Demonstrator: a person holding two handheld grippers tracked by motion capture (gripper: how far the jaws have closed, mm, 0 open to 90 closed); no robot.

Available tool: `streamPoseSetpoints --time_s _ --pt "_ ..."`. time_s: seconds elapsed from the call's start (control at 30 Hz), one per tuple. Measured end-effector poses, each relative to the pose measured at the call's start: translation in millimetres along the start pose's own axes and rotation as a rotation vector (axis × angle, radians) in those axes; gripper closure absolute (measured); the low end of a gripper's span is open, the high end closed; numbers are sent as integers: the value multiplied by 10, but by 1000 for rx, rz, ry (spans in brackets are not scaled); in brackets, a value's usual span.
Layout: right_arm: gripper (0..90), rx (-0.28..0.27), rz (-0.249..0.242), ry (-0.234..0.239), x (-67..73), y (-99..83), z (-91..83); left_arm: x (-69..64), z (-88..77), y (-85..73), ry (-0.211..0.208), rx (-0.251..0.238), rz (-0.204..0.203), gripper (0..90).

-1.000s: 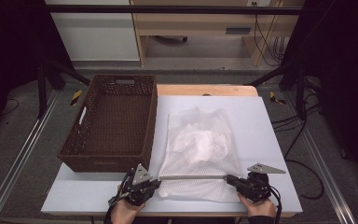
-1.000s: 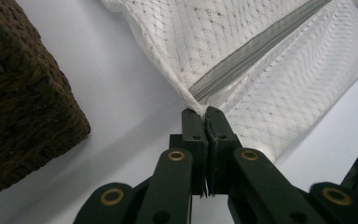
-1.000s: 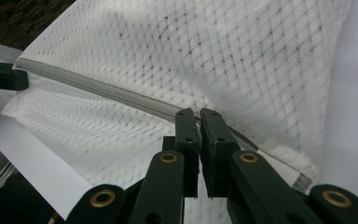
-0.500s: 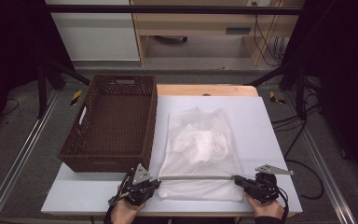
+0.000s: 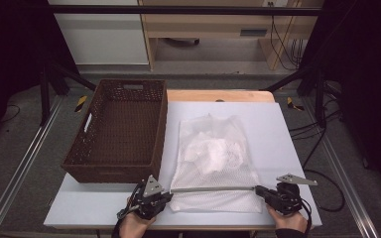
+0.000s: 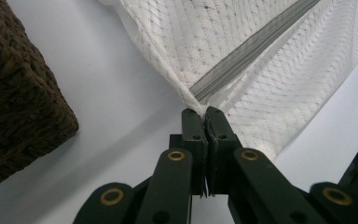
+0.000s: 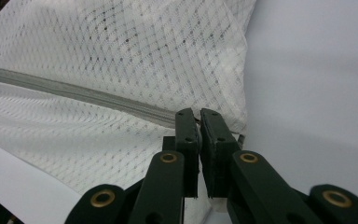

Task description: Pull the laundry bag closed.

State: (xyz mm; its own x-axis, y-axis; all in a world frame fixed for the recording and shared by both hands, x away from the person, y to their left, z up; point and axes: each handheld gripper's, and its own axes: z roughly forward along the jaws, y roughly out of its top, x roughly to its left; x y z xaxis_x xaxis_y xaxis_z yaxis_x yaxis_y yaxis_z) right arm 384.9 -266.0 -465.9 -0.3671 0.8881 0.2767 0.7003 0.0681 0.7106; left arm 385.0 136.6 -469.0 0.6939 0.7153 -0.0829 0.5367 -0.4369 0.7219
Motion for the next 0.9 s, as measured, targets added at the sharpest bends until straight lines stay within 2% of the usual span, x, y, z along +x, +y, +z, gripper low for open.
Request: streamPoseSetpoints --time_s 0.2,0.33,0.47,0.53,0.63,0.7,0.73,0.83,0.9 --pt "851 -6 -57 -21 102 29 13 -11 12 -6 -3 -1 1 866" --pt "785 -5 -72 7 148 34 39 -10 11 -6 -3 -3 -1 859" --pt "758 -5 -93 21 196 44 42 -5 -4 -5 -10 -12 -7 845" --pt "741 -18 -91 49 214 53 21 2 -13 -2 -11 -18 -8 835" --pt "726 -59 -109 50 228 74 -41 14 -23 2 -14 -29 -22 794" --pt "716 -80 -114 30 215 77 -76 22 -28 4 -11 -35 -30 786" --pt "703 -84 -116 6 196 73 -84 27 -29 6 -12 -36 -36 782" --pt "651 -63 -110 -95 66 18 -31 34 -22 8 -1 -34 -57 801" --pt "638 -42 -95 -115 -8 -19 25 33 -9 7 10 -24 -58 824"
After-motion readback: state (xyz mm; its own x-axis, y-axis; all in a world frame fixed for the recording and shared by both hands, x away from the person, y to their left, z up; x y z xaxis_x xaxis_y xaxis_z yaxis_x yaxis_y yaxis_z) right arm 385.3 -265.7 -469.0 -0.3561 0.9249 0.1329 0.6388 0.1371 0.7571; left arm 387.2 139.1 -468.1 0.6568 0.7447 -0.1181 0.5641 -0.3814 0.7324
